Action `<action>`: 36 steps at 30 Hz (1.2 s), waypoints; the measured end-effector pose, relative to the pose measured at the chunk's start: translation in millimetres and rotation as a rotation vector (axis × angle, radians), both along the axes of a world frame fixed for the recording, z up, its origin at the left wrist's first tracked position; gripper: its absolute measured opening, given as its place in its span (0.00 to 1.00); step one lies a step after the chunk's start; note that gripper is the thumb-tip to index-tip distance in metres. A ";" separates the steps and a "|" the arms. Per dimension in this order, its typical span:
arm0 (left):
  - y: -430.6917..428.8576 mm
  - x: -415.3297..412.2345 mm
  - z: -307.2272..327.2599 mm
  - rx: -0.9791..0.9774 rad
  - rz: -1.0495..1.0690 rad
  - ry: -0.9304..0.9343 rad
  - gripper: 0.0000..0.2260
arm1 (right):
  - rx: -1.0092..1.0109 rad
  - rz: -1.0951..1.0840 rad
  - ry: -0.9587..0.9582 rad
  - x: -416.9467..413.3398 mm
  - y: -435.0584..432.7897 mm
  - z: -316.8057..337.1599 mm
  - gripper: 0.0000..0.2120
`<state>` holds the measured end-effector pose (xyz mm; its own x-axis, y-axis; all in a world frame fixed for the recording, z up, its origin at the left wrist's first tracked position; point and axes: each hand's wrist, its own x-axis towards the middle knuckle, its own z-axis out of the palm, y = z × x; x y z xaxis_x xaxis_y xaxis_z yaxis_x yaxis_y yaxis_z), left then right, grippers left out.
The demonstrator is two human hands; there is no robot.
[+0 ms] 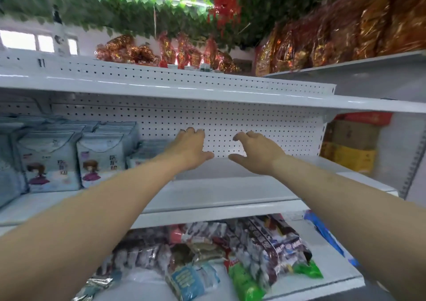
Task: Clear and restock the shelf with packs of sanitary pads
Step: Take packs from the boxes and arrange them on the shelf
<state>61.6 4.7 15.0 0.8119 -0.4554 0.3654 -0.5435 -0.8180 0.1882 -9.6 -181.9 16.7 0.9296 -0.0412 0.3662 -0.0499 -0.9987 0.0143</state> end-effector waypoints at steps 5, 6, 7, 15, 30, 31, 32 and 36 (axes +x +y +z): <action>-85.6 -81.2 -19.9 -0.069 -0.041 0.053 0.25 | 0.092 -0.079 0.007 -101.6 -79.4 -4.8 0.30; -103.1 -99.3 -23.2 -0.072 -0.051 0.057 0.25 | 0.108 -0.096 0.015 -122.9 -96.2 -7.0 0.30; -120.5 -117.1 -27.2 -0.077 -0.060 0.061 0.25 | 0.120 -0.114 0.019 -143.8 -113.4 -10.3 0.30; -250.1 -231.9 -84.4 -0.130 -0.165 0.147 0.24 | 0.218 -0.272 0.081 -279.5 -234.9 -61.5 0.28; -460.0 -245.1 -231.4 0.047 -0.229 0.371 0.22 | 0.409 -0.569 0.305 -313.5 -434.8 -210.2 0.26; -473.2 -239.9 -243.1 0.056 -0.229 0.395 0.22 | 0.412 -0.572 0.334 -308.1 -446.7 -219.5 0.26; -485.0 -234.9 -256.0 0.070 -0.227 0.422 0.22 | 0.420 -0.566 0.364 -302.2 -458.9 -229.5 0.26; -516.5 -217.6 -310.9 0.126 -0.202 0.519 0.22 | 0.490 -0.541 0.446 -279.5 -499.2 -274.8 0.25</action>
